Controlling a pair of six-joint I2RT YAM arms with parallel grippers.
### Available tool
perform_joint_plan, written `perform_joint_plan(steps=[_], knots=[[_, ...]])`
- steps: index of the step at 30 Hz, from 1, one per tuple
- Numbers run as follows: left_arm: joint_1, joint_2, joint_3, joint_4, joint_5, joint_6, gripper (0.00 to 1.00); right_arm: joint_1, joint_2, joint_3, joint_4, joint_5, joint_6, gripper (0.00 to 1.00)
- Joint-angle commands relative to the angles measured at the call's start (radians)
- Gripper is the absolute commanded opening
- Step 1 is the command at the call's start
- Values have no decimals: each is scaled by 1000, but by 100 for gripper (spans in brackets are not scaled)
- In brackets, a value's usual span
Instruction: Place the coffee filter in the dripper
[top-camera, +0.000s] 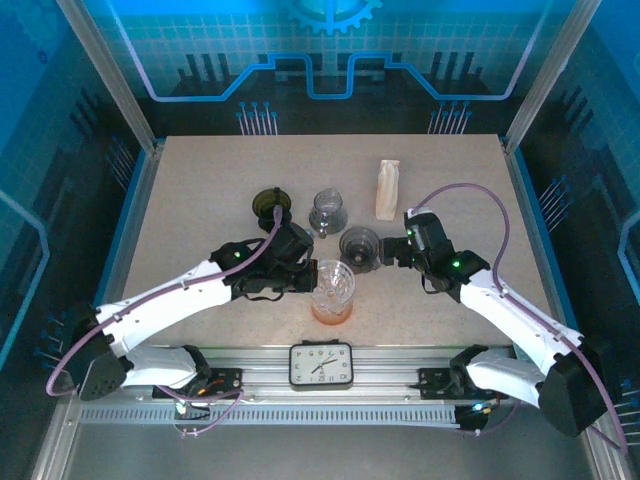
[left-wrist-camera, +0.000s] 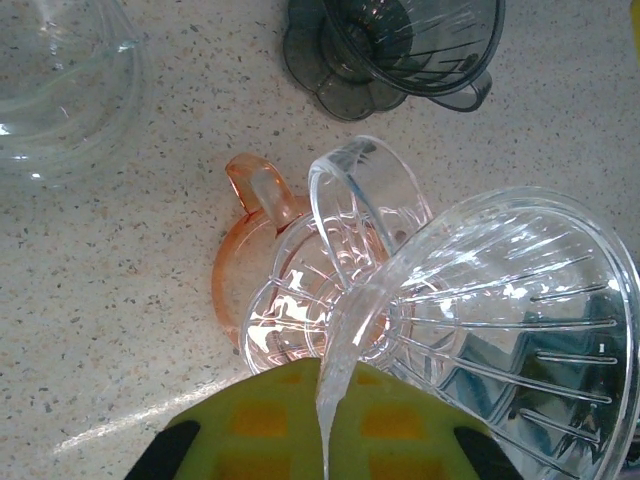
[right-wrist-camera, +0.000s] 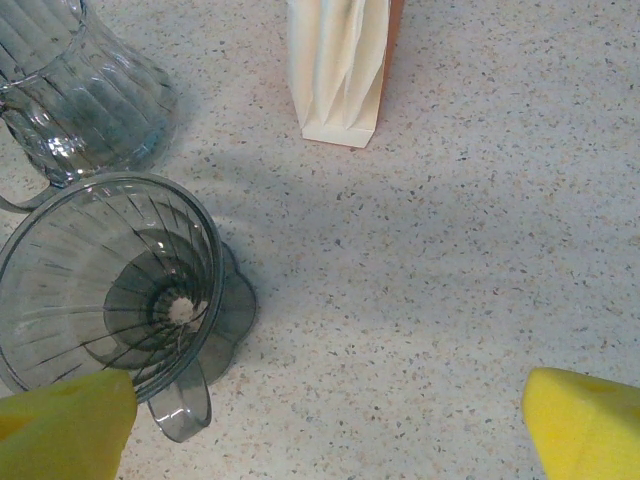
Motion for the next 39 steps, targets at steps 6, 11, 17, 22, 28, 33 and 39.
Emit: perform_joint_plan(steps=[6,11,17,22,28,33,39], knots=[[19,14,2,3,-1,10,0,-12,-19,-7,-17,-3,14,100],[31,12,-12,9,21,1,7,-12,-21,-6,-19,-6,15,100],[31,-1,-18,24,50,-6,26,-12,-22,-1,-20,-6,15,100],[31,-13,-16,26,63,-20,33,-13,-18,10,-25,-6,22,100],[62,-84,-7,33,44,-22,62,-13,-22,32,-32,2,37,100],[107,-144,-11,85,12,22,99,-23,-8,68,-23,18,46,100],[155,-190,-59,180,-41,66,99,-87,107,210,-39,-33,10,95]])
